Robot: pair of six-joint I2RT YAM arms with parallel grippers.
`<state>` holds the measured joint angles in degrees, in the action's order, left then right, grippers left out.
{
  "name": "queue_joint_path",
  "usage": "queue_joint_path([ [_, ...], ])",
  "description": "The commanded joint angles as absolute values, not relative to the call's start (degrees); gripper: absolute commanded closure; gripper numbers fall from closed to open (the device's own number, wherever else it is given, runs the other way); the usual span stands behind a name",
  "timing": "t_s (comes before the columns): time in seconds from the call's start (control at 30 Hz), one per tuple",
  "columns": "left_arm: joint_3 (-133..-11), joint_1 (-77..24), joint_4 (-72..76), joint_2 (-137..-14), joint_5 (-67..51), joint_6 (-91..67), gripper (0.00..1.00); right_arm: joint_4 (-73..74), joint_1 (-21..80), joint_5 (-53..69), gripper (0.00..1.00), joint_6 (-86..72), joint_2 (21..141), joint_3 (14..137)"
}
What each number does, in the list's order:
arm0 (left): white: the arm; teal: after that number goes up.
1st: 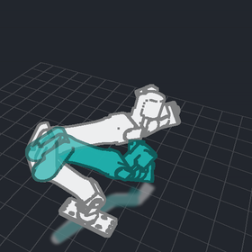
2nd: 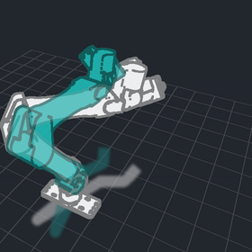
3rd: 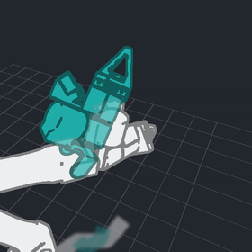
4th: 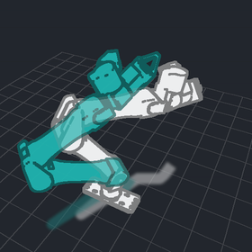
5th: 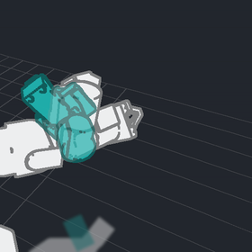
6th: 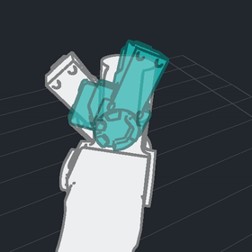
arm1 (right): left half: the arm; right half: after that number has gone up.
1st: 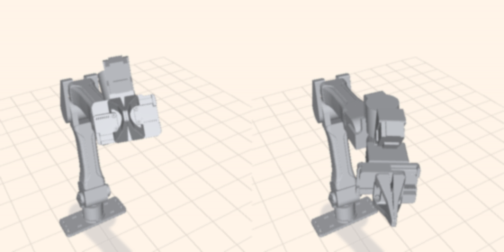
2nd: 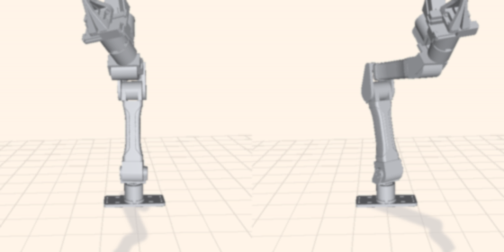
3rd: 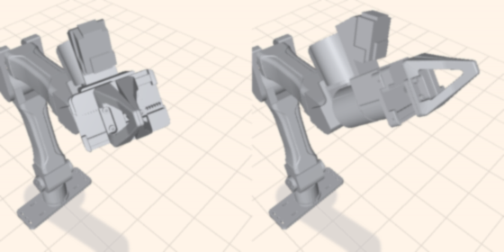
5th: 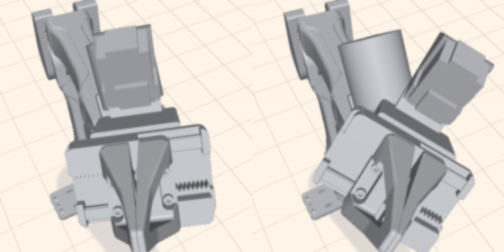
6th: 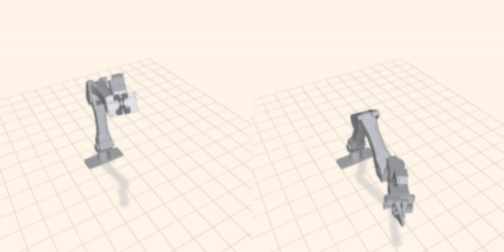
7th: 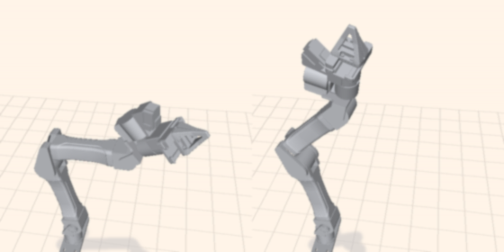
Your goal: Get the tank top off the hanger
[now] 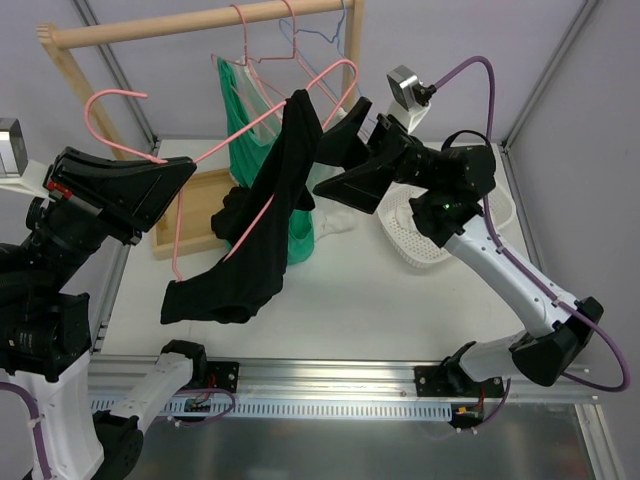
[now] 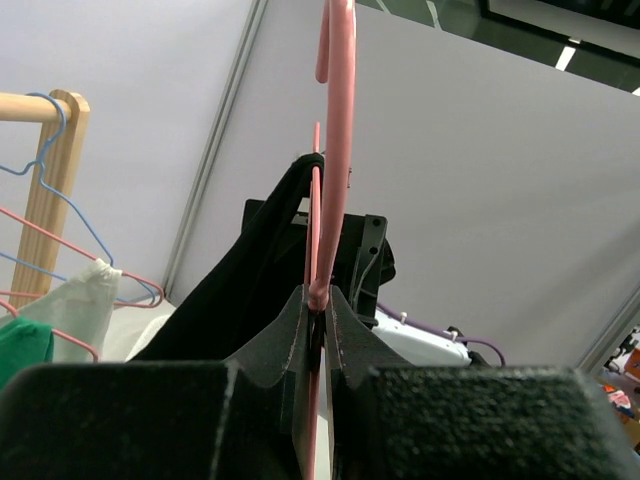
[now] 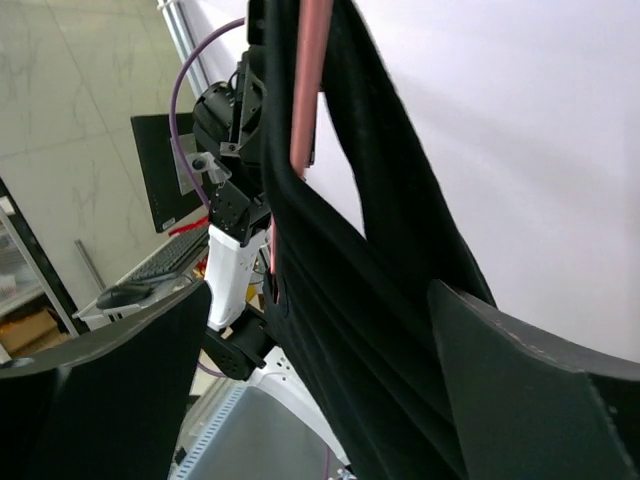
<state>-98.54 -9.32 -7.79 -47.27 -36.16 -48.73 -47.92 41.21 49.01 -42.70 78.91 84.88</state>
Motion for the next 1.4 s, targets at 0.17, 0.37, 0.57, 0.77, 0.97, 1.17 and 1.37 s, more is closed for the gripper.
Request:
queue_joint_path([
  [0.17, -98.61, -9.32, -4.13, -46.76, -37.27, -50.28, 1.0, -47.29, 43.51, 52.81, 0.72, -36.12, 81.03, 91.4],
  [0.37, -97.38, -9.32, -4.22, -46.23, -37.18, -49.66, 1.0, -44.48, 43.42, 53.44, 1.0, -36.12, 80.33, 91.06],
  [0.57, -96.51, -9.32, -5.36, -45.62, -37.44, -48.69, 1.0, -42.8, 40.18, 54.23, 1.0, -36.82, 74.54, 83.26],
  [0.77, -95.19, -9.23, -7.38, -44.91, -39.28, -48.08, 1.0, -41.14, 30.44, 54.05, 1.0, -39.2, 65.32, 76.12],
  [0.97, -94.31, -9.32, -9.05, -45.44, -44.73, -48.16, 1.0, -32.53, 21.11, 51.77, 1.0, -37.44, 60.38, 75.41],
  [1.17, -93.78, -9.32, -10.72, -46.23, -50.1, -48.69, 1.0, -31.55, 14.26, 47.82, 1.0, -39.11, 57.4, 74.36],
  [1.37, -91.41, -9.32, -11.86, -45.44, -52.37, -48.6, 1.0, -31.46, 12.48, 45.18, 1.0, -39.72, 58.79, 78.29],
])
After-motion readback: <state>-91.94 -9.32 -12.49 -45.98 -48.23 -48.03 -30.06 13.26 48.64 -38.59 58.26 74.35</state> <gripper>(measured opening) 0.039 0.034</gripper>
